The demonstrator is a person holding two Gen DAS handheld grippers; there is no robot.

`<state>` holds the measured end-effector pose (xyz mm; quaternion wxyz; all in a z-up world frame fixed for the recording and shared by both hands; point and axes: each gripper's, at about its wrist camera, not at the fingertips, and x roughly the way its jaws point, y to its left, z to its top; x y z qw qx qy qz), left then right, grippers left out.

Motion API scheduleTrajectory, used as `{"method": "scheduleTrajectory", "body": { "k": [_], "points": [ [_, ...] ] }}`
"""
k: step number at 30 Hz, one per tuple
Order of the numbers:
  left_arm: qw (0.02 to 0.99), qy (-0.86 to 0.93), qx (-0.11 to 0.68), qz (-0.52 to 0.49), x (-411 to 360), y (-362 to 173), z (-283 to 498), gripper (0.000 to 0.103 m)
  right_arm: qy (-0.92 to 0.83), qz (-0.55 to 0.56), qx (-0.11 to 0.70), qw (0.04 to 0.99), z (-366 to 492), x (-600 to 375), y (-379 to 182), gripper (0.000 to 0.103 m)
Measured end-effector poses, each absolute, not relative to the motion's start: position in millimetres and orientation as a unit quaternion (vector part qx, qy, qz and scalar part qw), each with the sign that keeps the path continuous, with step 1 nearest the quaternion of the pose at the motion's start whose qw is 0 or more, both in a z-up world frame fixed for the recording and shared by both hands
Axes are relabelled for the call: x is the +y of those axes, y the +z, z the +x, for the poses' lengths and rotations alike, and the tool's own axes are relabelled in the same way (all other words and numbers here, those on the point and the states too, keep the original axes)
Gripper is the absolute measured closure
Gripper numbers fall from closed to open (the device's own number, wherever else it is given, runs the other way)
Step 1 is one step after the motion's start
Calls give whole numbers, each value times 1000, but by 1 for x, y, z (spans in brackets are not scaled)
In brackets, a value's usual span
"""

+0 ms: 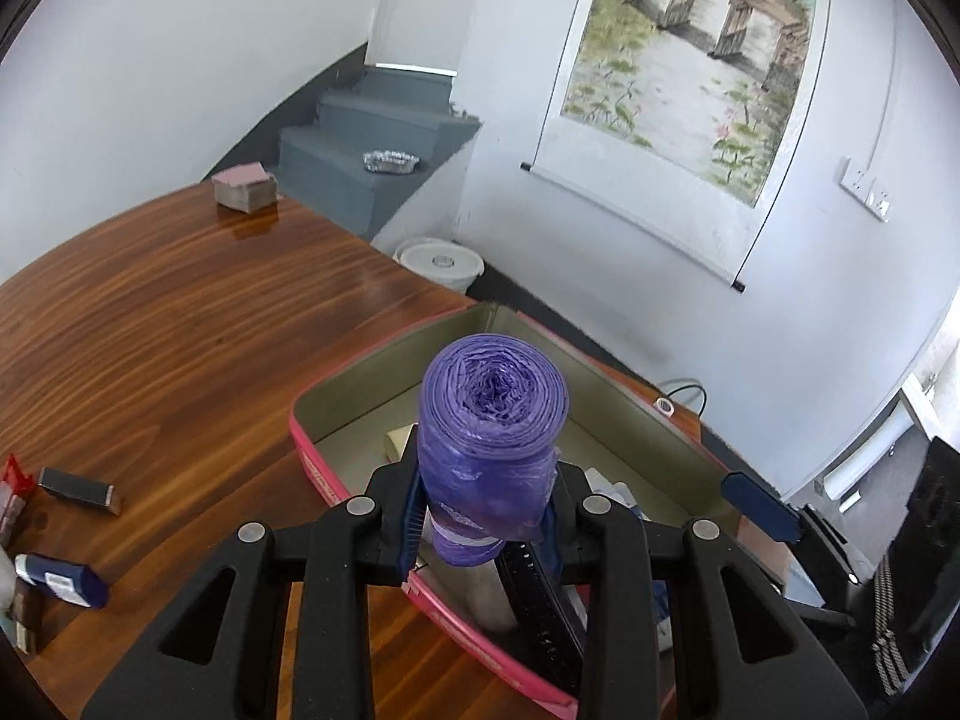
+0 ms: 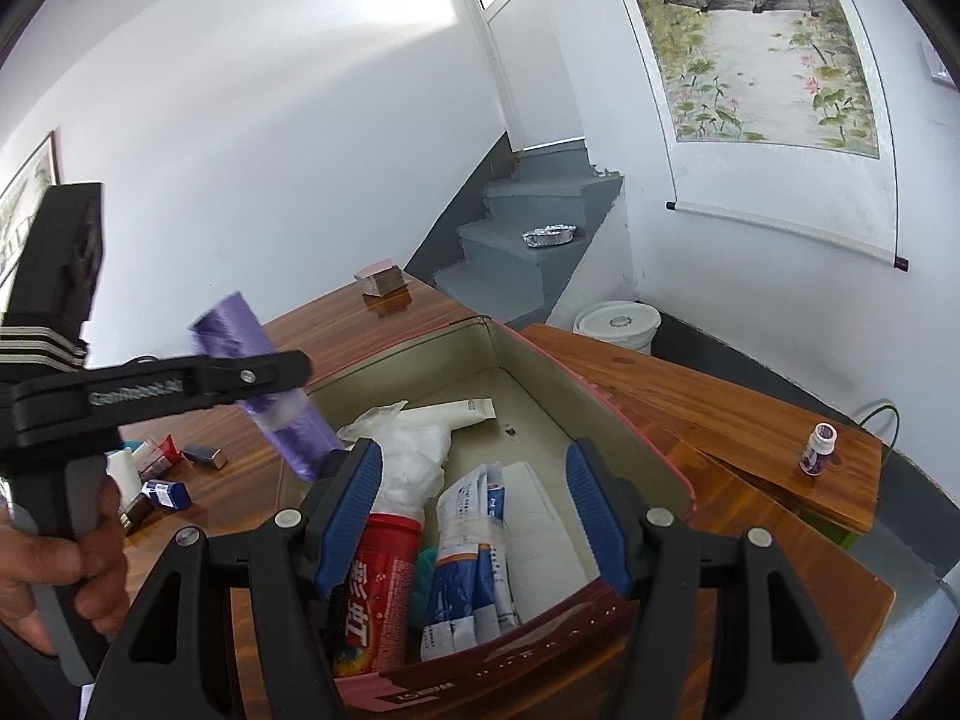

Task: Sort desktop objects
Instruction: 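Carry roll and comb into the red tin box and open both tools, then move both open tools back toward the remaining items on the table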

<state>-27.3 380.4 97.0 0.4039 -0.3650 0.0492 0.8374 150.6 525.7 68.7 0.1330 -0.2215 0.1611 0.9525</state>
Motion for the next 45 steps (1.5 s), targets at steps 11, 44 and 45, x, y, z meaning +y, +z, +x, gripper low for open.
{"method": "scheduleTrajectory", "body": {
  "k": [11, 44, 45],
  "points": [
    [364, 844, 42, -392, 377, 84, -47, 38, 951, -226, 166, 128, 144, 527, 65, 35],
    [247, 885, 16, -394, 224, 75, -59, 38, 962, -236, 124, 64, 122, 444, 77, 25],
    [238, 888, 15, -394, 213, 73, -60, 38, 962, -238, 122, 59, 120, 439, 76, 25]
  ]
}}
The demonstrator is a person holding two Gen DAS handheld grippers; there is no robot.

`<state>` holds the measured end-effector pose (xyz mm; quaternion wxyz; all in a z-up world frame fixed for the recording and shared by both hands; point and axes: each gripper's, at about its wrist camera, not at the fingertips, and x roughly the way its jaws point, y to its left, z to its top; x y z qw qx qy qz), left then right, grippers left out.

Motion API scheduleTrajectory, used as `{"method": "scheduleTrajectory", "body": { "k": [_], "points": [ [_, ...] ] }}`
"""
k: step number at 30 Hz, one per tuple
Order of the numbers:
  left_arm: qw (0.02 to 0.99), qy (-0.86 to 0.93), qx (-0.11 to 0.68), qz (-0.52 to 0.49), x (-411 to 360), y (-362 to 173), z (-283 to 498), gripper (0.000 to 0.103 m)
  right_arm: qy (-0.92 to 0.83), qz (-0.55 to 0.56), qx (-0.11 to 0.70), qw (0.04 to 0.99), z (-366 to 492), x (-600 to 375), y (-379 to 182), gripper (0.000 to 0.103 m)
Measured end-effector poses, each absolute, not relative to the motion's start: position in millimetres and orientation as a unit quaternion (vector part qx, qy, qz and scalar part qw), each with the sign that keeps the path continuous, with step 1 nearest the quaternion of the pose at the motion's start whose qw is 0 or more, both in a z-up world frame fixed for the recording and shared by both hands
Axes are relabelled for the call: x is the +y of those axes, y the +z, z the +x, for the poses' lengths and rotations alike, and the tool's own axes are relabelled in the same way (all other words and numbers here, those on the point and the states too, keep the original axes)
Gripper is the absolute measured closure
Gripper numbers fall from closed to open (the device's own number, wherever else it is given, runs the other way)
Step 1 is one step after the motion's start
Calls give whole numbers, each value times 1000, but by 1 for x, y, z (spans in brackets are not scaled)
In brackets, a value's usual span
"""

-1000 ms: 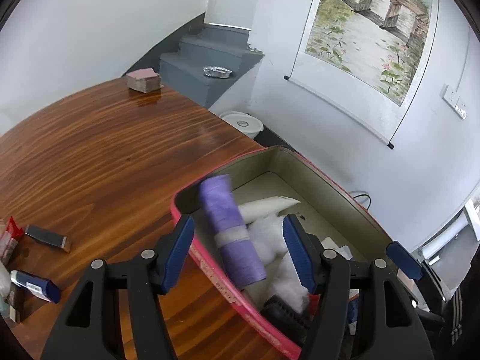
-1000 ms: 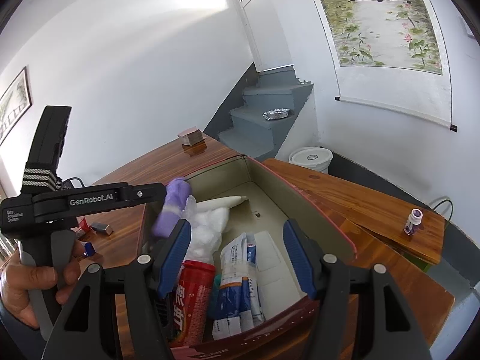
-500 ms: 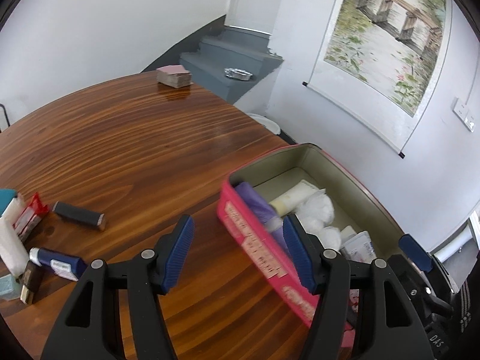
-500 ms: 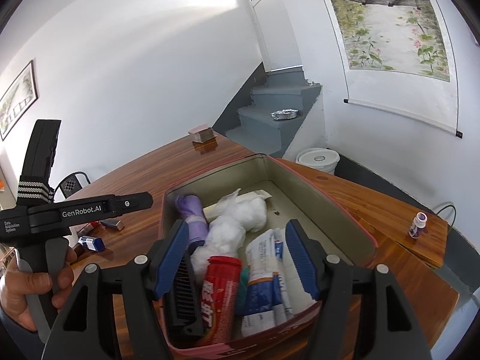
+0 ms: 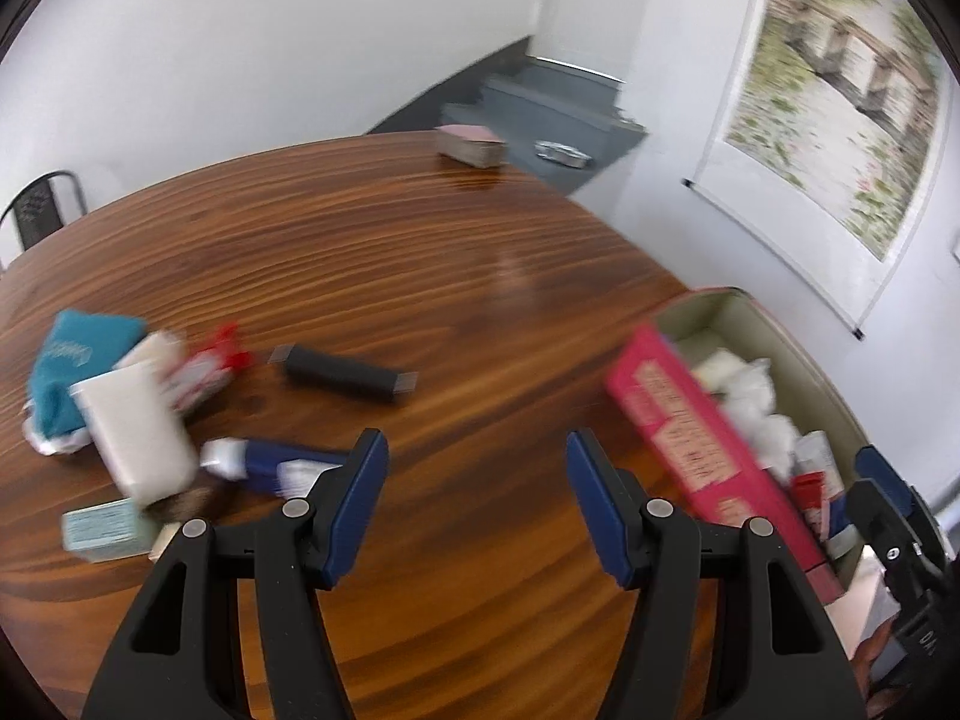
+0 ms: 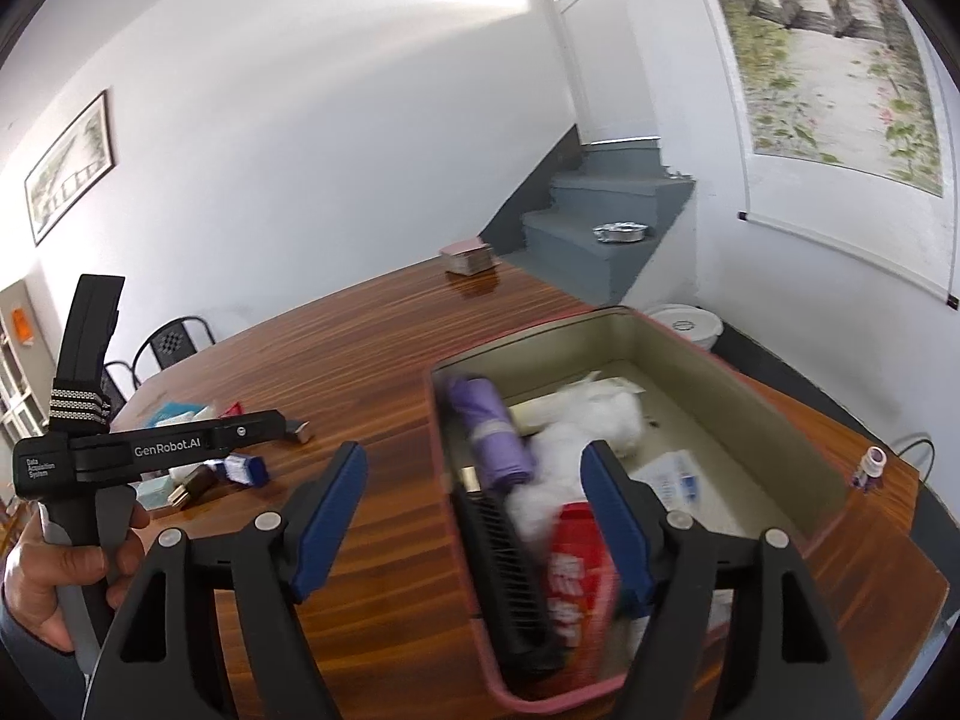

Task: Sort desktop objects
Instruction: 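Move both open tools back toward the remaining items on the table, then grasp light-blue patterned box with left tool while right tool grasps navy bottle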

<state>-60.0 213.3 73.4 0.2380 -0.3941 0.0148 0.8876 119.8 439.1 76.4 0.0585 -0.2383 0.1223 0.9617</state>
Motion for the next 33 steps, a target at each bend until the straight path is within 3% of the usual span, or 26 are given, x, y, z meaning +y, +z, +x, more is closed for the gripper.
{"method": "scheduleTrajectory", "body": {
  "k": [10, 13, 15, 33],
  "points": [
    [105, 912, -7, -396, 102, 59, -73, 37, 956, -273, 110, -1, 90, 384, 64, 24],
    [77, 913, -16, -401, 78, 51, -77, 23, 952, -287, 109, -15, 82, 369, 58, 24],
    [64, 912, -20, -404, 67, 45, -80, 23, 950, -294, 107, -22, 76, 360, 55, 24],
    [62, 900, -16, -432, 57, 15, -90, 18, 941, -324, 96, -30, 56, 337, 40, 24]
  ]
}}
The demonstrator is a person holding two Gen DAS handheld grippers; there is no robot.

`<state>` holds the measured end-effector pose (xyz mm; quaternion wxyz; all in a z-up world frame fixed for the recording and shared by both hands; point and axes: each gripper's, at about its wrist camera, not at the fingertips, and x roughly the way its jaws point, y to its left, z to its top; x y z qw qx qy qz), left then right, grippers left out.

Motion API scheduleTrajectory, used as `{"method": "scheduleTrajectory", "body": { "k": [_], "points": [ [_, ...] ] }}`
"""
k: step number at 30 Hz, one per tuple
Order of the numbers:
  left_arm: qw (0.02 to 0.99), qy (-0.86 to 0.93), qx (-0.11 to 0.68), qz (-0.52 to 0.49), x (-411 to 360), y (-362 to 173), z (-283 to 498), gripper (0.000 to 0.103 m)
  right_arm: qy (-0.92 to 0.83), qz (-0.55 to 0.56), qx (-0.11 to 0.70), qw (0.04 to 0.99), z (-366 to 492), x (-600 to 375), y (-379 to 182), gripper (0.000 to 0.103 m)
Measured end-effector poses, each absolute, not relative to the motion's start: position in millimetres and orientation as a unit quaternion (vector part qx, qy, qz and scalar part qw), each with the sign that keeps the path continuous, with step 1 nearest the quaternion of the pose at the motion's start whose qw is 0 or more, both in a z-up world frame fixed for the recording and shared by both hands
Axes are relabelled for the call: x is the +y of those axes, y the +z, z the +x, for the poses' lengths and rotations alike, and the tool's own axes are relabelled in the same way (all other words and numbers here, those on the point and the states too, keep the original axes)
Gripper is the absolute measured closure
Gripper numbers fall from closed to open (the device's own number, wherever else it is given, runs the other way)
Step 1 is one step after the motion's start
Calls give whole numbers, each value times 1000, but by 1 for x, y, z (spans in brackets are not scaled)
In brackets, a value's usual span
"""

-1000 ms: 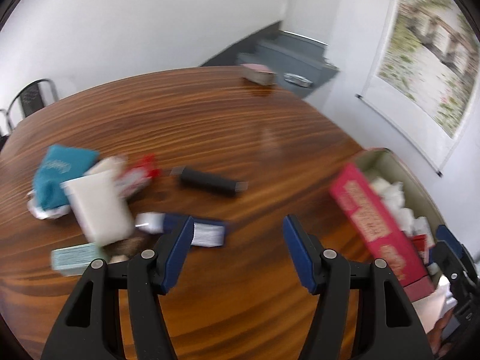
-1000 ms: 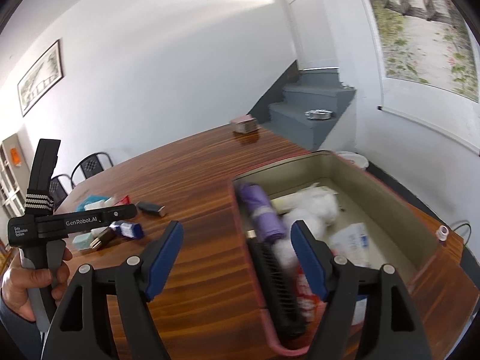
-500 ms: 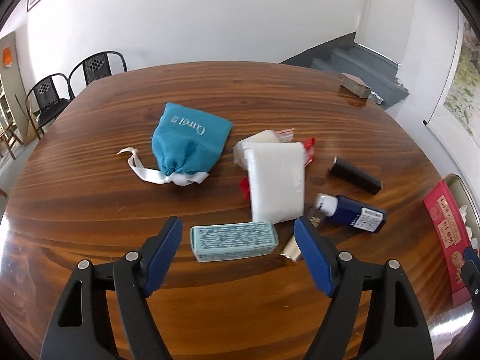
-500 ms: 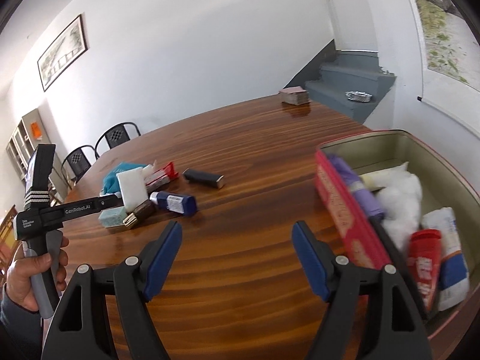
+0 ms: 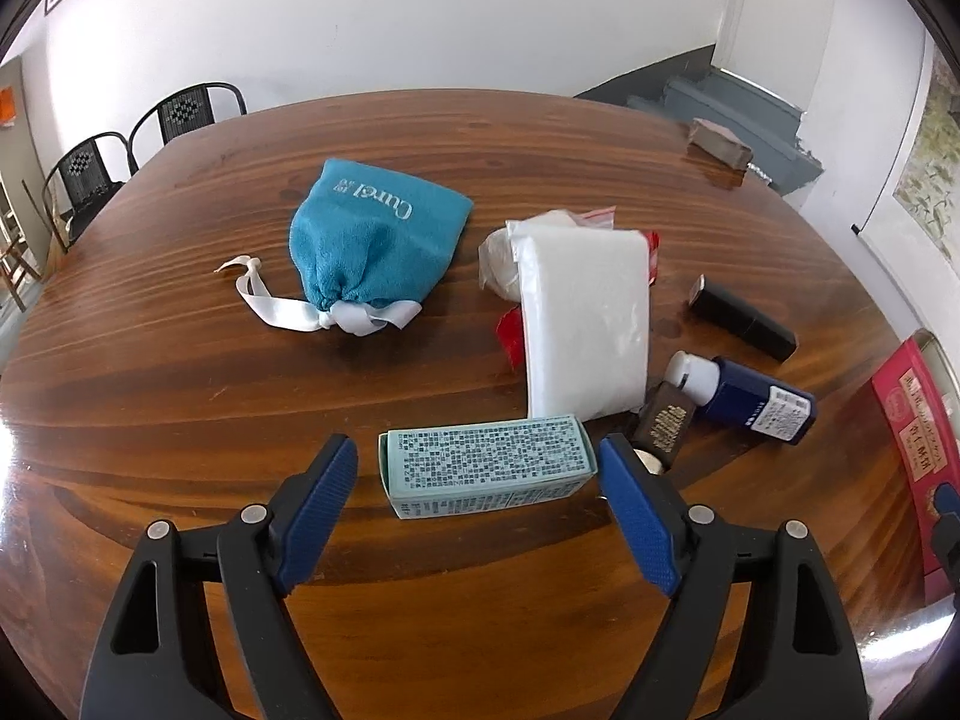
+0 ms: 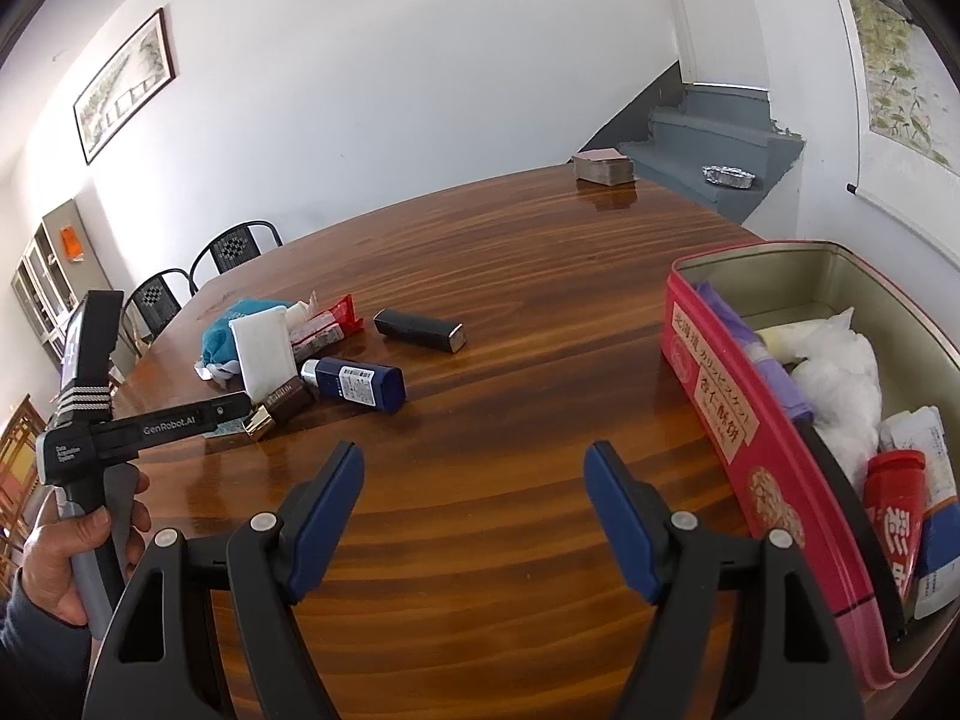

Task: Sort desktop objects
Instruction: 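Grasp light-blue patterned box with left tool while right tool grasps navy bottle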

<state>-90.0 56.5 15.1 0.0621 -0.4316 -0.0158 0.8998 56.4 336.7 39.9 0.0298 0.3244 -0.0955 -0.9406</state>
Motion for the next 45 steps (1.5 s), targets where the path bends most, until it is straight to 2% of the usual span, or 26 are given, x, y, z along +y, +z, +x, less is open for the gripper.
{"method": "scheduleTrajectory", "body": {
  "k": [6, 8, 17, 29, 33, 38, 41, 45],
  "points": [
    [63, 901, -24, -428, 50, 11, -91, 19, -941, 327, -84, 34, 56, 330, 41, 24],
    [65, 905, -25, -421, 47, 13, -90, 34, -941, 327, -76, 37, 56, 327, 42, 24],
    [62, 914, -21, -401, 45, 28, -84, 34, -933, 345, -26, 100, 29, 301, 47, 24],
    [64, 912, -34, -404, 39, 33, -86, 34, -907, 396, 42, 137, -61, 263, 16, 25],
    [68, 911, -32, -406, 42, 32, -85, 34, -897, 412, 44, 157, -81, 255, 6, 37],
    [71, 909, -31, -409, 44, 30, -85, 34, -885, 424, 58, 184, -81, 245, -2, 63],
    [70, 907, -33, -414, 44, 27, -86, 34, -883, 421, 74, 196, -73, 240, -3, 69],
    [74, 907, -29, -413, 48, 28, -85, 34, -881, 422, 72, 200, -72, 239, -3, 69]
  ]
}}
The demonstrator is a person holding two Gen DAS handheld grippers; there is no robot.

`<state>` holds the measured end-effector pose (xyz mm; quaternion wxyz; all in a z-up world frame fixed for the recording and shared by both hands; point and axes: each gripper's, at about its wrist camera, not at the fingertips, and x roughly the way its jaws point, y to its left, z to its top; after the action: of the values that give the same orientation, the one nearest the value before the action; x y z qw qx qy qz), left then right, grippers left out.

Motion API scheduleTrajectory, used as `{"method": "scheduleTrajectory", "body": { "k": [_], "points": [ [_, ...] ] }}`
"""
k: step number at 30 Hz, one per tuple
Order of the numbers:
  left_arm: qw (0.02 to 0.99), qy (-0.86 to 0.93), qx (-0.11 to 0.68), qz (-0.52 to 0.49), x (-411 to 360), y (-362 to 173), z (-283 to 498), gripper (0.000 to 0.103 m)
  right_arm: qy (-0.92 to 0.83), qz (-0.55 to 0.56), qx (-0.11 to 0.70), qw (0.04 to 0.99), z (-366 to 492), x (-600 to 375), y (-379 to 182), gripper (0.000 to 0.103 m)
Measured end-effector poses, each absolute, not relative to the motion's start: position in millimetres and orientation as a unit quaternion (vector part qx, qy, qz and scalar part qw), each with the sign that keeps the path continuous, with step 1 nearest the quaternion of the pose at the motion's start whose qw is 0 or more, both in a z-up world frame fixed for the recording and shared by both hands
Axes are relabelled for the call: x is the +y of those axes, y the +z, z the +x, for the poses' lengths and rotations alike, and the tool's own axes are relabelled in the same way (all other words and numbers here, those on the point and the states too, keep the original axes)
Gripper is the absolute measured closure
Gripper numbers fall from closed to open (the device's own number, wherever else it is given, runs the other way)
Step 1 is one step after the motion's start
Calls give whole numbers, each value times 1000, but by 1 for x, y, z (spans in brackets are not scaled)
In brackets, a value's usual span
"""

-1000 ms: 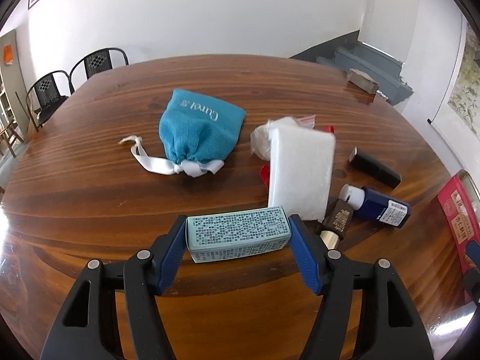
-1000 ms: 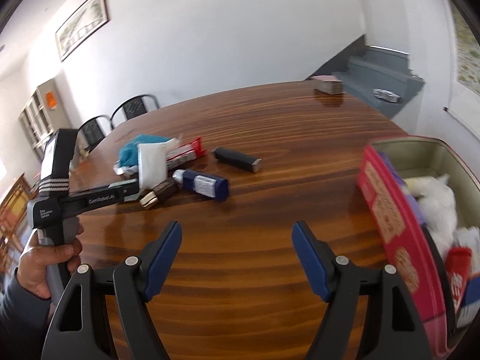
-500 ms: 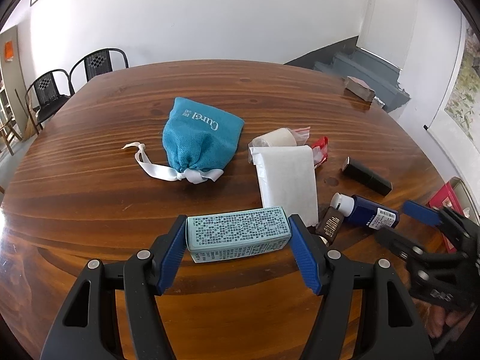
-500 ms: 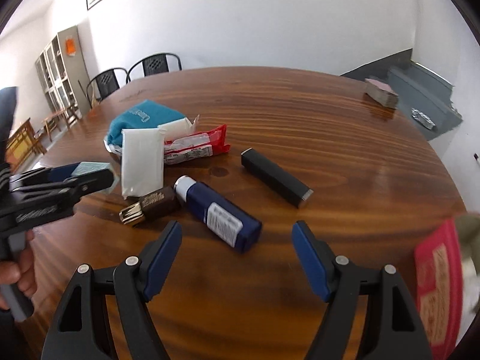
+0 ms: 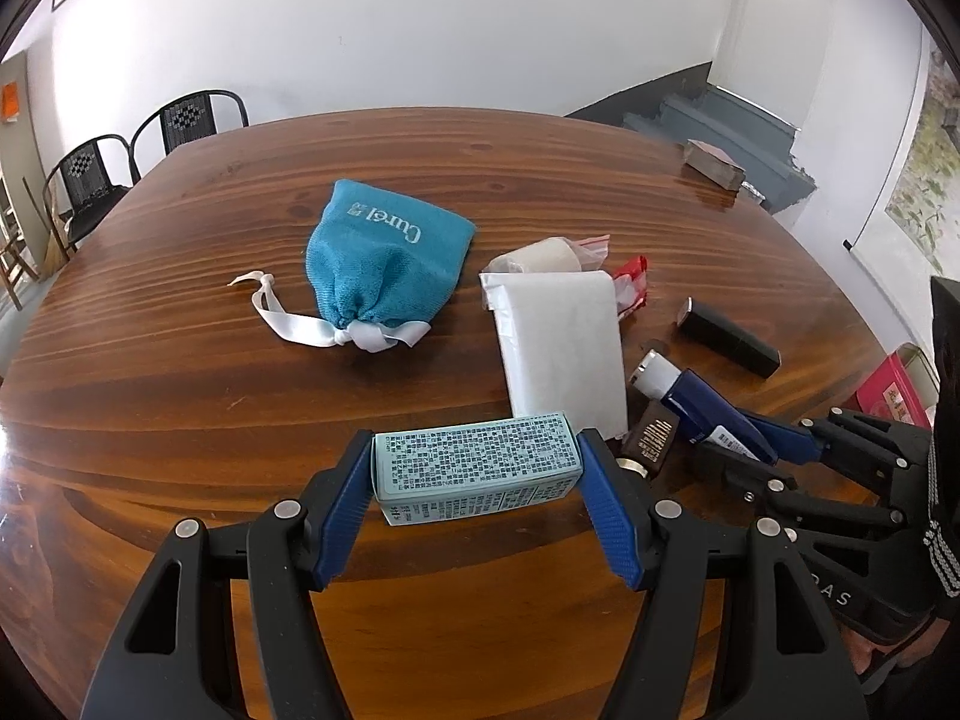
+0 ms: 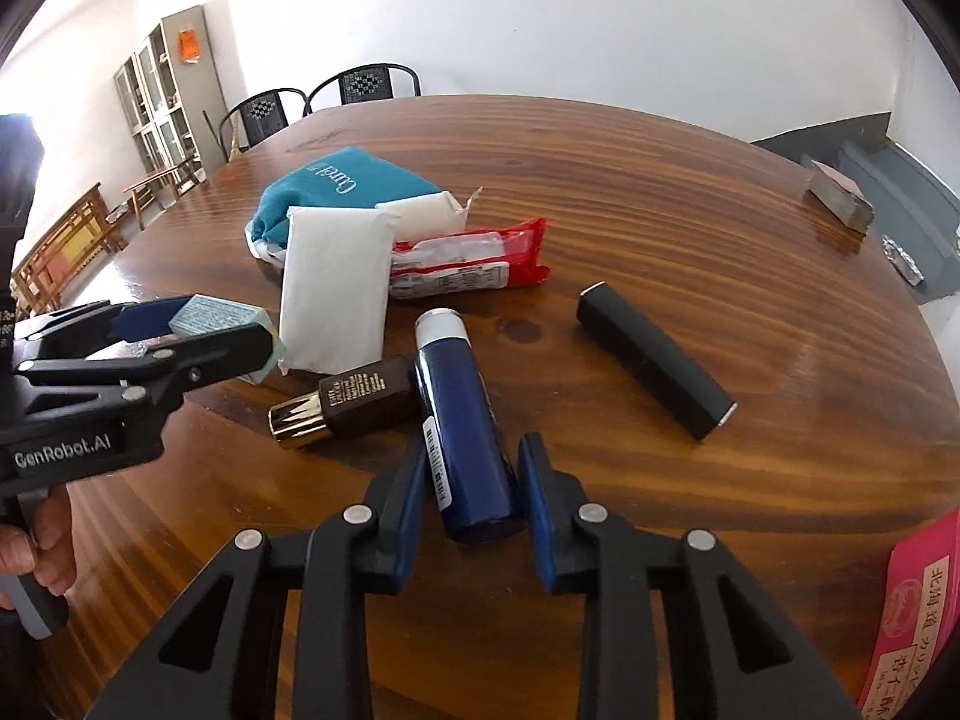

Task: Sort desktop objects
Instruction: 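Grasp light-blue patterned box with left tool while right tool grasps navy bottle, then carry box and navy bottle to the red tin box and release both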

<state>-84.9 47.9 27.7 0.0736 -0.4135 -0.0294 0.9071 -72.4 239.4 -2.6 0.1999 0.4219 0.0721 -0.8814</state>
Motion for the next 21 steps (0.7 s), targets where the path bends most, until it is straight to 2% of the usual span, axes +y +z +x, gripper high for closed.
{"method": "scheduleTrajectory", "body": {
  "k": [8, 11, 21],
  "points": [
    [78, 908, -27, -410, 49, 31, -84, 34, -882, 425, 58, 197, -76, 237, -3, 70],
    [78, 909, -28, -408, 49, 33, -82, 34, -882, 426, 53, 192, -74, 236, -2, 79],
    [91, 910, -23, -403, 61, 37, -76, 34, -891, 417, -19, 177, -50, 276, 15, 79]
  ]
}}
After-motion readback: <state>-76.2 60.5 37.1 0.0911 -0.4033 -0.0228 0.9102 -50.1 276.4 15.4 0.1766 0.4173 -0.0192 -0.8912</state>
